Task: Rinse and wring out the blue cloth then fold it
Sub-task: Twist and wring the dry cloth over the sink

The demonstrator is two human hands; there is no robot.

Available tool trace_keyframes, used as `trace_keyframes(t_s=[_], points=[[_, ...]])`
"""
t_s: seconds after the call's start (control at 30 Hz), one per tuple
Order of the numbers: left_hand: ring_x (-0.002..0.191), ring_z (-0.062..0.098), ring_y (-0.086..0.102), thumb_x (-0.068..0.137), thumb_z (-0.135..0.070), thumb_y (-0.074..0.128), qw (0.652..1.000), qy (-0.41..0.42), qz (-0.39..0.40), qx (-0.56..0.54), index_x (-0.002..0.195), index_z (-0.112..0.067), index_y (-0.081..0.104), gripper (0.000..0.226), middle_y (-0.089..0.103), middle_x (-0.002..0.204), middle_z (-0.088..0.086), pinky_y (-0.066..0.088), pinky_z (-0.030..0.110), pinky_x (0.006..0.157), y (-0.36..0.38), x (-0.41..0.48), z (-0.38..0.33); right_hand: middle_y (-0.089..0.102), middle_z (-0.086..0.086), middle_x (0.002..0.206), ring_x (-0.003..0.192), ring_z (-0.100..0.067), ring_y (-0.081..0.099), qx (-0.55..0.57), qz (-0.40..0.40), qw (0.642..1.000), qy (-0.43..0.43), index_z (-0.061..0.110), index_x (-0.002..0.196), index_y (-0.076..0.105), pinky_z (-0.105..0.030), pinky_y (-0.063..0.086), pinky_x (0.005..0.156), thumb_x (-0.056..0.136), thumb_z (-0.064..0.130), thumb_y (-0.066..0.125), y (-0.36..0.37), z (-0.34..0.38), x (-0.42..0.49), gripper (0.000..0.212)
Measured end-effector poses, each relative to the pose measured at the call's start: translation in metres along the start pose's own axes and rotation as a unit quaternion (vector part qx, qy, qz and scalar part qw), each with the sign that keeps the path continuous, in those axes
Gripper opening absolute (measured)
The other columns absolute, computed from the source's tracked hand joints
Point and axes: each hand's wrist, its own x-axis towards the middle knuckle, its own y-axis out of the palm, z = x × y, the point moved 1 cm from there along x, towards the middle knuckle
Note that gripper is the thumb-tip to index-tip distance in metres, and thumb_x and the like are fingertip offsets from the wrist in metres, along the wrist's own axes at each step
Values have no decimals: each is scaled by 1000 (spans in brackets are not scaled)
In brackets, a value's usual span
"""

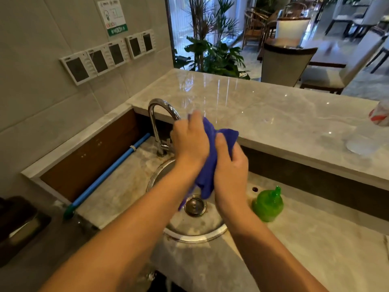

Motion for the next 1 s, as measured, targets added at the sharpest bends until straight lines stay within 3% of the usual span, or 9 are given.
trace_keyframes(t_s=[0.03,0.2,0.37,0.43,0.53,0.67,0.77,0.87,1.0], points=[[46,17,32,86,-35,44,1000,4,-3,-21,34,-20,46,53,36,34,-8,34,39,58,-1,2,0,59,-18,74,66,-19,52,-13,8,1000,-16,8,80,58,-37,43,63,96,38,55,1,0,-6,34],[48,19,39,88,-36,45,995,37,91,12,42,-15,44,51,42,41,-4,38,41,53,-8,-43,0,42,12,46,45,-2,37,-9,2,1000,-14,19,62,46,-16,34,46,101,23,53,-7,21,27,40],[47,7,34,96,-8,46,999,-1,34,-25,50,-29,37,51,36,51,-7,31,16,45,-17,24,-16,49,13,53,50,-2,43,-3,26,1000,-16,25,64,52,-18,36,48,101,30,50,13,1,-15,37],[45,11,32,93,-16,51,997,-16,34,-72,39,-20,39,55,35,41,-10,33,30,50,-15,0,4,48,12,51,49,-2,41,-39,-14,999,-33,23,62,50,-20,35,49,101,24,52,13,4,0,40],[51,16,33,82,-31,47,992,0,118,-47,36,-16,46,48,36,42,-7,33,39,53,-19,-10,18,42,3,52,50,-8,36,-52,-61,997,-14,15,62,48,-25,34,50,101,19,53,20,6,25,39],[45,8,34,88,-15,49,997,27,61,-33,39,-18,40,50,38,46,-3,25,31,54,-39,71,14,46,8,52,52,-9,40,-80,-25,996,-42,22,60,48,-30,34,51,101,26,49,69,-12,1,42],[52,11,37,87,-19,50,991,26,119,-50,44,-22,48,43,42,46,-12,28,33,56,-56,55,43,43,-5,52,52,-18,38,-141,-53,988,-14,15,57,49,-37,34,54,102,23,51,91,-7,35,45],[49,12,36,80,-31,48,986,-18,143,-79,38,-18,52,44,38,40,-8,33,38,53,-72,81,52,41,4,47,45,-9,36,-135,-64,989,-16,19,54,47,-27,32,48,101,22,52,114,-18,42,47],[37,3,34,90,-14,50,990,-43,86,-99,39,-16,42,51,41,30,-9,34,28,49,-78,129,56,44,10,44,42,-4,39,-173,-26,984,-29,21,56,50,-20,32,44,100,26,53,141,-44,17,44]])
